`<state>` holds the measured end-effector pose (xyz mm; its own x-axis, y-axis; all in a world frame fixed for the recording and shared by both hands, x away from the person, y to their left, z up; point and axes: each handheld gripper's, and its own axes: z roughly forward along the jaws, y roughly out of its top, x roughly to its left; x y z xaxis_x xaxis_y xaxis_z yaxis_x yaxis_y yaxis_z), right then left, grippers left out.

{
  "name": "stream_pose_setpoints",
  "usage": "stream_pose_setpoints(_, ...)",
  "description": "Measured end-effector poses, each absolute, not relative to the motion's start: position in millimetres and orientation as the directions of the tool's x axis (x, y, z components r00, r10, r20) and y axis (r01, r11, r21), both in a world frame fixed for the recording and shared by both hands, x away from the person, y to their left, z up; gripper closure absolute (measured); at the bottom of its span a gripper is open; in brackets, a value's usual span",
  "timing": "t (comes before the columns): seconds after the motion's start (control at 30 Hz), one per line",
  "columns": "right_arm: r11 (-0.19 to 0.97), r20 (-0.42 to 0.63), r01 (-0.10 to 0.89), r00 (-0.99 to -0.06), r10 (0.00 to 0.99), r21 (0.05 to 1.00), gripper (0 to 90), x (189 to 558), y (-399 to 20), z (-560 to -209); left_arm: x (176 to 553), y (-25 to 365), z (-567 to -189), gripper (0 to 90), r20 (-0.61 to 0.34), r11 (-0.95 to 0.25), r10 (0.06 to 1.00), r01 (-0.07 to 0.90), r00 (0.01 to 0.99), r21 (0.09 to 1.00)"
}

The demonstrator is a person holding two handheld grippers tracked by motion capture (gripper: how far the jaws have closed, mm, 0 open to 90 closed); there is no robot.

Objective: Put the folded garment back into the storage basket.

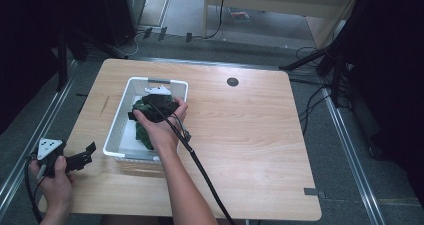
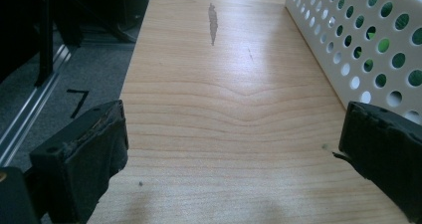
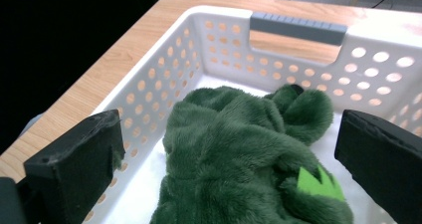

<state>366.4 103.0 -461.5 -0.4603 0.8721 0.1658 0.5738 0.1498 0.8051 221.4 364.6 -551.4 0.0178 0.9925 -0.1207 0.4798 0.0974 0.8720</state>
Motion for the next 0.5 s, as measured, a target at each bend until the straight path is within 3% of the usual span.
stream_pose_setpoints(0.5,0.135,0.129,0.532,-0.43,0.894,0.836,0.0,363,66,-439,221,364,-551,0.0,-0.118,0.094,0.993,0.48,0.019,0.872)
